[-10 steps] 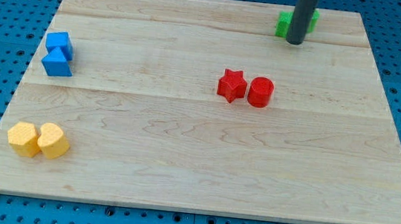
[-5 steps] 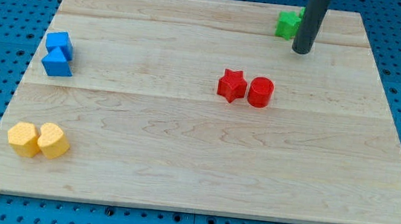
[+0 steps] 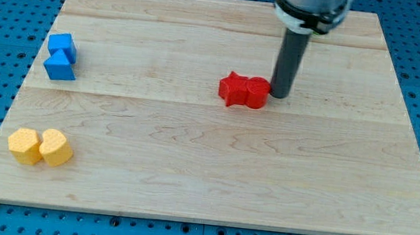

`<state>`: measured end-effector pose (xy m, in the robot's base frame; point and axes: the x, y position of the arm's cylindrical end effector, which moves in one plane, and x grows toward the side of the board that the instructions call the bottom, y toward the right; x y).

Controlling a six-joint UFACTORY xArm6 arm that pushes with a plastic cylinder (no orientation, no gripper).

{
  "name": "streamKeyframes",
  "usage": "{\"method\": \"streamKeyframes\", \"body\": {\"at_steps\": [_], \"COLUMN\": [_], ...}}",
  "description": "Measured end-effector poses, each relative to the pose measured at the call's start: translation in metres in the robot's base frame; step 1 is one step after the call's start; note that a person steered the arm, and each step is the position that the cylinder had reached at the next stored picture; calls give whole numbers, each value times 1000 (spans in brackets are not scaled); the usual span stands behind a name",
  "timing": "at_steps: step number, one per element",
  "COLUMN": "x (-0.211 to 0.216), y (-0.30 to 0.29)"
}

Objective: Move the red circle and red star slightly left

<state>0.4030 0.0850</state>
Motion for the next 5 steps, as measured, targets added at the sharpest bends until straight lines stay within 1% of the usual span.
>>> {"method": "streamKeyframes", "body": {"at_steps": [1, 2, 3, 4, 5], "x": [-1, 3, 26, 27, 53], "y": [-21, -21, -28, -56, -47]}}
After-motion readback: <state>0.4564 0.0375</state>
